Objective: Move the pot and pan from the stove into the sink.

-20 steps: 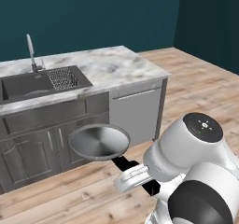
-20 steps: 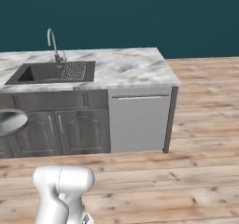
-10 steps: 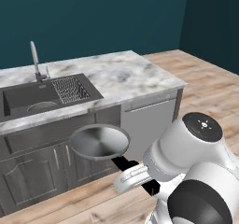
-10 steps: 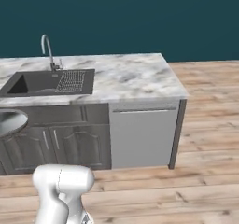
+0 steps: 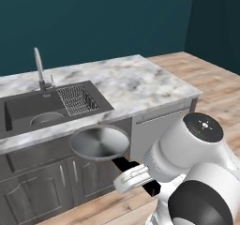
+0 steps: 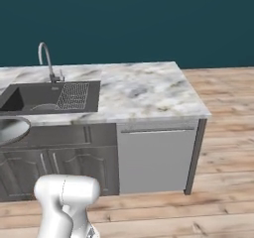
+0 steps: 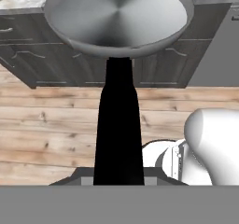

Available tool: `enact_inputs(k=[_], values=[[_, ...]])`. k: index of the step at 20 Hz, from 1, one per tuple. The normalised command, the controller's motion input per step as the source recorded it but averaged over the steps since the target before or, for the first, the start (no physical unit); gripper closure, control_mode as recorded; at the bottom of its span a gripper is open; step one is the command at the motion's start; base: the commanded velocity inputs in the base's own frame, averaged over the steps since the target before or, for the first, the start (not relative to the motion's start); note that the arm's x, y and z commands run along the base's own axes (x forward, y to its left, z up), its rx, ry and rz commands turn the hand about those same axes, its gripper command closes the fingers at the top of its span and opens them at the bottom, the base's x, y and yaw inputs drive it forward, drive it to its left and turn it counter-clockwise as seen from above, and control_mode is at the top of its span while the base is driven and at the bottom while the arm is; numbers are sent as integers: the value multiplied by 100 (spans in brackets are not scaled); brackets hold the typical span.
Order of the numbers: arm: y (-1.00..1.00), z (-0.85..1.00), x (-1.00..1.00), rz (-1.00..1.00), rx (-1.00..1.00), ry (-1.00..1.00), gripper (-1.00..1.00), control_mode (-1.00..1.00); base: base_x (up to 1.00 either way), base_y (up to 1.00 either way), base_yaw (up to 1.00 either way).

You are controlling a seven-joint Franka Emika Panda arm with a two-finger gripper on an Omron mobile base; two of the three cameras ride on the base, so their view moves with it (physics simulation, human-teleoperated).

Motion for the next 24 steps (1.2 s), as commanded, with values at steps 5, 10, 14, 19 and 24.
enact_inputs(k=[5, 10, 14, 19, 24], values=[[0, 0, 0, 0, 0, 0, 100, 100, 47, 36, 0], [0, 0, 0, 0, 0, 0, 100, 100, 40, 36, 0], [0, 0, 0, 0, 0, 0, 100, 100, 18, 24, 0], [0, 0, 3, 0, 0, 0, 100, -100, 0, 0, 0], [37, 0, 44, -1, 0, 0, 100, -100, 0, 0, 0]])
